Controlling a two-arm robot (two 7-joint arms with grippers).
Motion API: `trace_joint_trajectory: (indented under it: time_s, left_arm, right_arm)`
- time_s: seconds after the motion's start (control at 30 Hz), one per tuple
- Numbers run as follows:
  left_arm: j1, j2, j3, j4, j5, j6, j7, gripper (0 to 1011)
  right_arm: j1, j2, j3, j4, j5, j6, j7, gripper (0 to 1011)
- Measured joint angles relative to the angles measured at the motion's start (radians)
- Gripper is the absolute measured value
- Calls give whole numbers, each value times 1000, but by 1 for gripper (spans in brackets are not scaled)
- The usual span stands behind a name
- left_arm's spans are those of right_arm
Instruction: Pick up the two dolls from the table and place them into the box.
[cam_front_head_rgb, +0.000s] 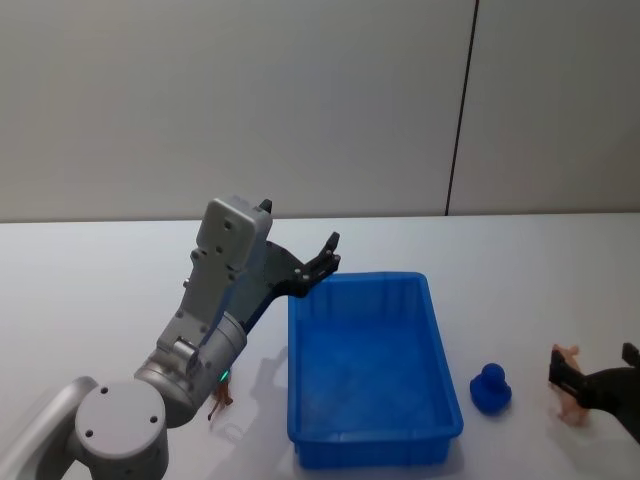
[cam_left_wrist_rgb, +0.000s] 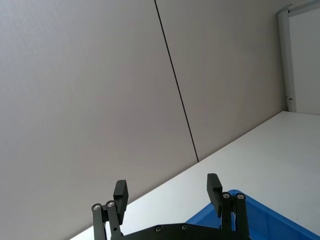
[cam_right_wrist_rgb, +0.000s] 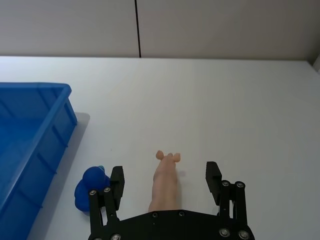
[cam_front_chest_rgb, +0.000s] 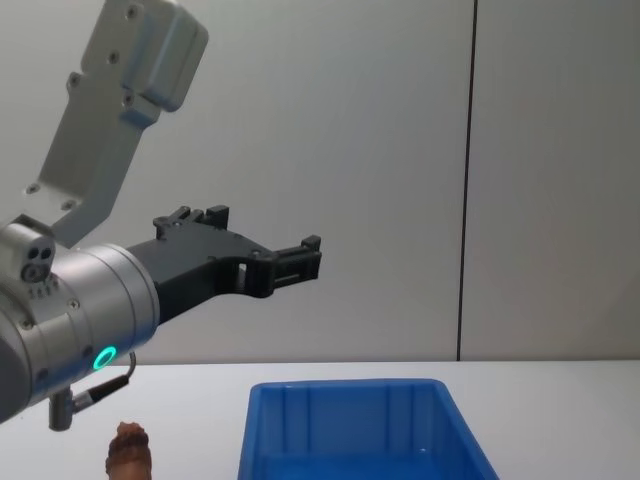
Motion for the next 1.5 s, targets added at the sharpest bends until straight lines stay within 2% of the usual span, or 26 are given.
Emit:
trace_joint_trajectory:
  time_s: [0.23, 0.57, 0.9, 1.4, 1.5]
  left_arm:
    - [0, 0, 0, 0, 0, 0, 0, 1001]
    - [0, 0, 0, 0, 0, 0, 0, 1001]
    - [0, 0, 0, 0, 0, 0, 0, 1001]
    - [0, 0, 0, 0, 0, 0, 0, 1001]
    - [0, 0, 0, 0, 0, 0, 0, 1001]
  right_arm:
    - [43, -35, -9, 46, -3, 57, -7, 1001]
    - [85, -79, -16, 100, -7, 110, -55, 1001]
    - [112, -109, -20, 144, -7, 137, -69, 1001]
    - [147, -145, -31, 213, -6, 159, -47, 1000]
    - [151, -149, -32, 220, -6, 161, -45, 942]
